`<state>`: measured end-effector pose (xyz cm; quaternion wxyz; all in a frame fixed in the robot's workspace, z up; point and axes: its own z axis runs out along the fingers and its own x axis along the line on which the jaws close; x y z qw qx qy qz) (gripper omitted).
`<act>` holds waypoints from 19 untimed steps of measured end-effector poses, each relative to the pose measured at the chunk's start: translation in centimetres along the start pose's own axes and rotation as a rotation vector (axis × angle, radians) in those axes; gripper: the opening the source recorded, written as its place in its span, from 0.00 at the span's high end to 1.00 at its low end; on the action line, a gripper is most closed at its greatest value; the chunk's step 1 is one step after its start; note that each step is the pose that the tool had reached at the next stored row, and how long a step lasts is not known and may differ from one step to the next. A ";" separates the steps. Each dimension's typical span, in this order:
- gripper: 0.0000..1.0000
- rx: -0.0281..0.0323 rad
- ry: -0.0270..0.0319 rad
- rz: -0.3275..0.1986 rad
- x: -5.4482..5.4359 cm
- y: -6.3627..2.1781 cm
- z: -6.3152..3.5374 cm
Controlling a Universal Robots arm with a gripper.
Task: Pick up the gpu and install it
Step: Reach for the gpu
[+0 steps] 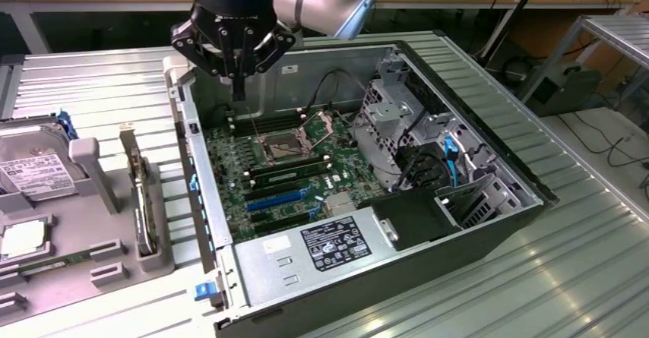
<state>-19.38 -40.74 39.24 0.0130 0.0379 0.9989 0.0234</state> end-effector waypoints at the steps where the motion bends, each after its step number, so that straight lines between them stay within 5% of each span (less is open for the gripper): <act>1: 0.89 0.0000 0.0000 0.000 0.2 -0.02 -0.01; 19: 0.89 0.0000 0.0000 0.000 2.5 -0.25 -0.07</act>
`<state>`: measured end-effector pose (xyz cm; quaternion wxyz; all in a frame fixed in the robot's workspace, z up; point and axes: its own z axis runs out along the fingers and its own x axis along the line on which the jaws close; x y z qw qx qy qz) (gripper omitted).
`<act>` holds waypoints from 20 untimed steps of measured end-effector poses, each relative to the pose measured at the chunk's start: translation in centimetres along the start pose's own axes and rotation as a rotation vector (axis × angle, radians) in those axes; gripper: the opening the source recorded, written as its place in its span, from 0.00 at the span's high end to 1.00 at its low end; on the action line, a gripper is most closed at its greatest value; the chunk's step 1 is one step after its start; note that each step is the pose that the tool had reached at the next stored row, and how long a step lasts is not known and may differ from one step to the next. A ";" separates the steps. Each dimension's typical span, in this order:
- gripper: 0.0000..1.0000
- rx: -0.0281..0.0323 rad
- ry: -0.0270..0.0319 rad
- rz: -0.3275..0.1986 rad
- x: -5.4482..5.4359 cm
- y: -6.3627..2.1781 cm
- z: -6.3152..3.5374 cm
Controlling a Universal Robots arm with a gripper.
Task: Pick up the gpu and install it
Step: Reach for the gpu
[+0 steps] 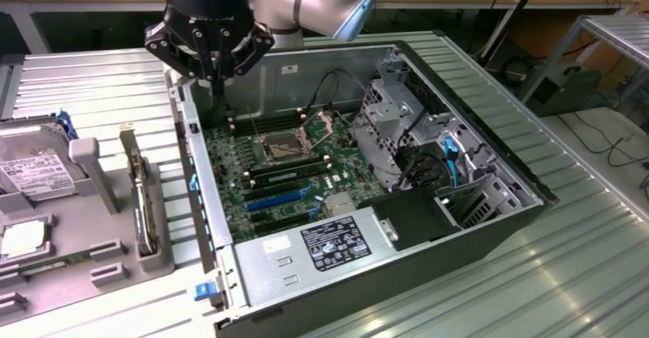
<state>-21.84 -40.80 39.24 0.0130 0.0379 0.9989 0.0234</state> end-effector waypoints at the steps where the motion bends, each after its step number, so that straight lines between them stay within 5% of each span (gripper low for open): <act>1: 0.89 -0.0001 0.0000 0.000 0.1 -0.01 0.00; 20: 0.89 -0.0001 0.0001 0.000 1.8 -0.22 -0.06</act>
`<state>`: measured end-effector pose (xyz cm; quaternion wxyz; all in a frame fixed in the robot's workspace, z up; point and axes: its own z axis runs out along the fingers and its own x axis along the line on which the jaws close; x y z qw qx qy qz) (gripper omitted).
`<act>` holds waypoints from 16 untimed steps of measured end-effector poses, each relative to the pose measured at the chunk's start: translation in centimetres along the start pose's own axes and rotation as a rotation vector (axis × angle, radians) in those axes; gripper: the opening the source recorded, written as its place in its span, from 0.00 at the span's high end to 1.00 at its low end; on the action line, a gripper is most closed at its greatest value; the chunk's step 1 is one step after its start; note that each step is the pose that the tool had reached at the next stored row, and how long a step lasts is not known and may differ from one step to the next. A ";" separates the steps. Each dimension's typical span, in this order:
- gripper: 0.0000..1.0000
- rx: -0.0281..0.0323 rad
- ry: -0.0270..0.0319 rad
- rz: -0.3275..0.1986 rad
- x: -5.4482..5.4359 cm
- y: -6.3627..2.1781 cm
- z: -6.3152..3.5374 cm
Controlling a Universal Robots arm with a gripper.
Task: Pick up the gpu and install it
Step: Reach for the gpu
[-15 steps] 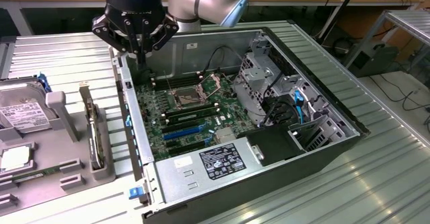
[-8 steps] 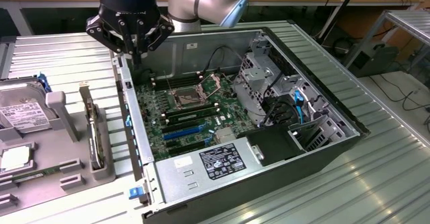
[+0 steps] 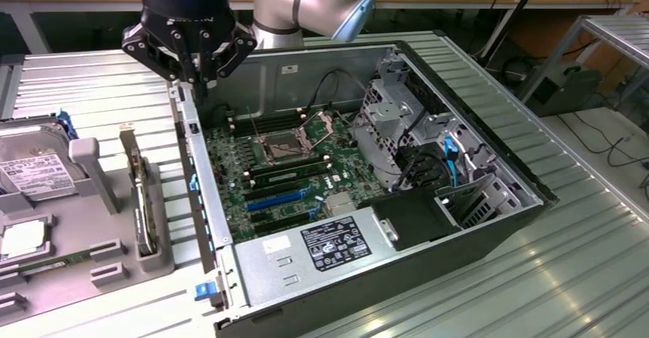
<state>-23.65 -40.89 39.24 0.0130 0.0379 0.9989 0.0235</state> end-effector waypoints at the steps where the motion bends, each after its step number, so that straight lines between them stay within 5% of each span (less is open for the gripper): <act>1: 0.89 0.0000 -0.0001 0.000 0.1 -0.01 0.00; 16: 0.89 -0.0001 0.0000 0.000 1.0 -0.15 -0.03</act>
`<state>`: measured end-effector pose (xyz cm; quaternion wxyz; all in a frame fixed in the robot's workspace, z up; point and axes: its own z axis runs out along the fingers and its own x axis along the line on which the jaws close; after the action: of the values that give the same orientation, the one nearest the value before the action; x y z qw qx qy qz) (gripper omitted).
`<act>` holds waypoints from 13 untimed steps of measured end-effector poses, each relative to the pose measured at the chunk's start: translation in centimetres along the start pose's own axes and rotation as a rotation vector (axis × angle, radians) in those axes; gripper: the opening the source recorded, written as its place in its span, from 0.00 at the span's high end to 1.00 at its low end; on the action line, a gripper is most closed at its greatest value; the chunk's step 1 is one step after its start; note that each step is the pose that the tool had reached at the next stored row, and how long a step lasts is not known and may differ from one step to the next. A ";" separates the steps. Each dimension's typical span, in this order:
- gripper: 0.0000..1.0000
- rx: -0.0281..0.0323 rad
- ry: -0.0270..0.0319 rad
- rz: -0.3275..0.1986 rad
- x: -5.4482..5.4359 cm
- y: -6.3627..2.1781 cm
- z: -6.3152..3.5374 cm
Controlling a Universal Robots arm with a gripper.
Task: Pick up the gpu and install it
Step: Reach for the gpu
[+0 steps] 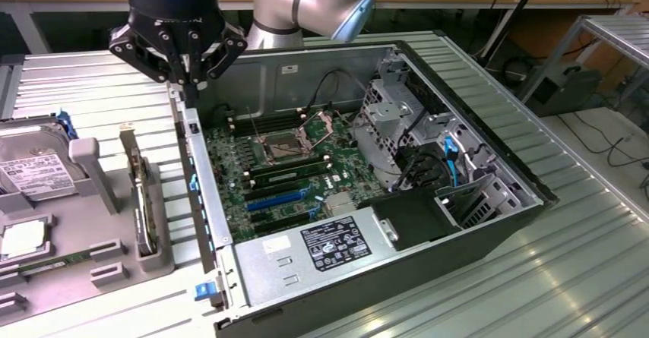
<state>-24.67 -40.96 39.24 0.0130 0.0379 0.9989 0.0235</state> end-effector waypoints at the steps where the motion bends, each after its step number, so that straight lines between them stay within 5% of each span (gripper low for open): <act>1: 0.89 0.0000 0.0000 0.000 0.1 -0.01 0.00; 13: 0.89 -0.0005 0.0001 0.000 1.0 -0.18 -0.03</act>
<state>-25.66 -41.06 39.24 0.0130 0.0379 0.9989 0.0237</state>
